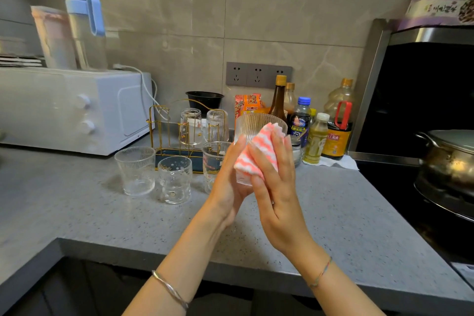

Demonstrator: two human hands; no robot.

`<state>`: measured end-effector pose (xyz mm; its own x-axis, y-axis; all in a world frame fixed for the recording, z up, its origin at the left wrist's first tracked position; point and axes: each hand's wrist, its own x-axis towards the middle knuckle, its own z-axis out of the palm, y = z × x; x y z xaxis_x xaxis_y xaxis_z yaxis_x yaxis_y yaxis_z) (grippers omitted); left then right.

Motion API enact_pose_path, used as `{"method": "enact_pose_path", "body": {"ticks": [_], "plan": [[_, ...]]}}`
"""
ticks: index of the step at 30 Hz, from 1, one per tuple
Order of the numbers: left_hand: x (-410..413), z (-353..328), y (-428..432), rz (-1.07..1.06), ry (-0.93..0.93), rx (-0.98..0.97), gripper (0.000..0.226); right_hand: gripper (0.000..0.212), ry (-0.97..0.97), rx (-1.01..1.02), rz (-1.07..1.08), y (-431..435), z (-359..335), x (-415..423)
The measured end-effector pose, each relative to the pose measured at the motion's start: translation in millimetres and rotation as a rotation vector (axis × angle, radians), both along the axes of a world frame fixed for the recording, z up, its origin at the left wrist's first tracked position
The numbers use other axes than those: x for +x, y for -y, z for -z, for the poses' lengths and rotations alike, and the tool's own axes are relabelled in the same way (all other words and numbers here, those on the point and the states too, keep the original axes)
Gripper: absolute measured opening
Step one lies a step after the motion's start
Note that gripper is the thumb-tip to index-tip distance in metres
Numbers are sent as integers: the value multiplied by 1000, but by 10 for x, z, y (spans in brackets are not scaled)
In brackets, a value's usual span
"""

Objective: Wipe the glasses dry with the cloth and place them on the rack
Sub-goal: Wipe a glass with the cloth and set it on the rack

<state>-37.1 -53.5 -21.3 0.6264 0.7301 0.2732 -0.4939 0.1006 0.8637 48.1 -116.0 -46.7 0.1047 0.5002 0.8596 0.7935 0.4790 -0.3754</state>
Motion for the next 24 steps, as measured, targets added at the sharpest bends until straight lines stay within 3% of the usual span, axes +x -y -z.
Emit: {"method": "enact_pose_path", "body": {"ticks": [3,8,15,22,24], "plan": [[-3,34,10,21,-22,14,47,44,-57,9,4,-31,-149,64],[-8,49,96,29,-35,-31,57,44,-298,-5,-81,-56,-421,264],[14,-37,113,51,76,-58,57,47,-212,-4,-137,27,-201,71],[32,-50,53,168,38,-89,77,47,-86,15,-123,80,39,21],[25,-22,49,167,31,-48,72,47,-60,8,-98,83,36,41]]}}
